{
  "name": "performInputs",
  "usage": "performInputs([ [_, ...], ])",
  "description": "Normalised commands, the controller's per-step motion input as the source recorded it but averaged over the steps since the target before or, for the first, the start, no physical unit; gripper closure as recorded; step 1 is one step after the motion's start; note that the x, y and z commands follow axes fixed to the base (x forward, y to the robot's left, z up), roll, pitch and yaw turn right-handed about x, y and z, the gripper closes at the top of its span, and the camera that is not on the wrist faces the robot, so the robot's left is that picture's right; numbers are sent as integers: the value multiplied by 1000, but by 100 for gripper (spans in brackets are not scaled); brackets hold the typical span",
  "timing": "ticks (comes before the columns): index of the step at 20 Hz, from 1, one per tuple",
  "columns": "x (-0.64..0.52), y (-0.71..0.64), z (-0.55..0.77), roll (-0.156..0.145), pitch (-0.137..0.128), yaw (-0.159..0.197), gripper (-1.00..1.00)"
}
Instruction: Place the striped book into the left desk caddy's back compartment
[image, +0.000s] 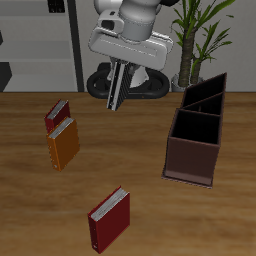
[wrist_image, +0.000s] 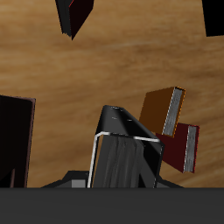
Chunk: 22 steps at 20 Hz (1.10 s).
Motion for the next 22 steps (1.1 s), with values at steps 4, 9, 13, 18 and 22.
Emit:
performInputs([
  [4,-571,500,4,-17,-41,18,100],
  [9,-484,518,-99,36,-30,15,100],
  [13,-399,496,-130,95,-25,44,100],
  [18,-267,310,-96,-12,-3,6,100],
  [22,-121,238,-11,41,12,-13,100],
])
